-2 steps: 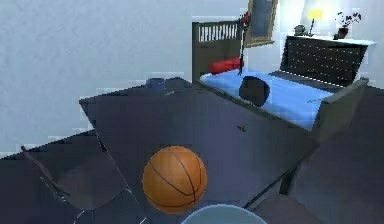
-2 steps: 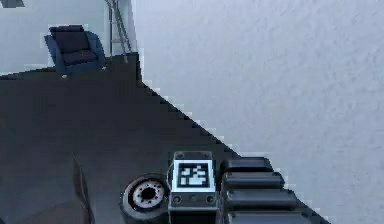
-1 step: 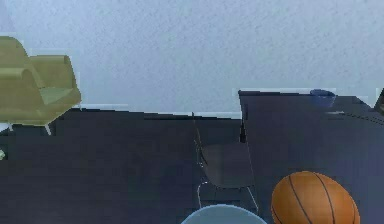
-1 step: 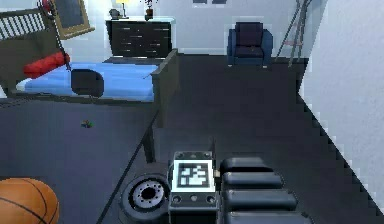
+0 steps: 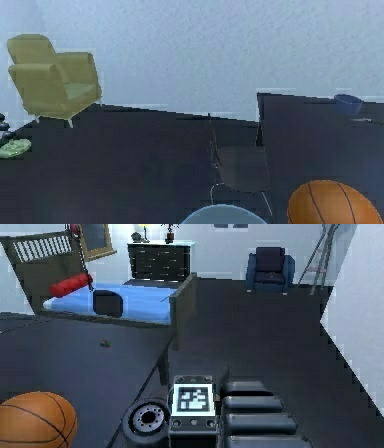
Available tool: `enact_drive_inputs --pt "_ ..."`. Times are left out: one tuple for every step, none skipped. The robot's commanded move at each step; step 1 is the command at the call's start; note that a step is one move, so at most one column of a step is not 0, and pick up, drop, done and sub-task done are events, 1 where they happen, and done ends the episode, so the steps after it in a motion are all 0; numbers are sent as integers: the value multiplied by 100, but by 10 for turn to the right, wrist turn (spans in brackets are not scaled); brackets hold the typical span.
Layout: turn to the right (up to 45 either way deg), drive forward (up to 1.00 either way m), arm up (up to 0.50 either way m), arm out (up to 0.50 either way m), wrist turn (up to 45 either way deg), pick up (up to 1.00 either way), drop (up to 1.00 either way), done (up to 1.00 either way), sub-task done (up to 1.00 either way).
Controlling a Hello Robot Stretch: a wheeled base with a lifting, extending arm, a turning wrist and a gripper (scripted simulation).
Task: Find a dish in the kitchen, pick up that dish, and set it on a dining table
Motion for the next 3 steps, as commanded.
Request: enact_drive_inputs --pt "0 20 0 0 0 0 0 0 0" --pt "0 10 0 0 0 0 0 0 0" --pt "-210 0 0 0 0 0 0 0 0"
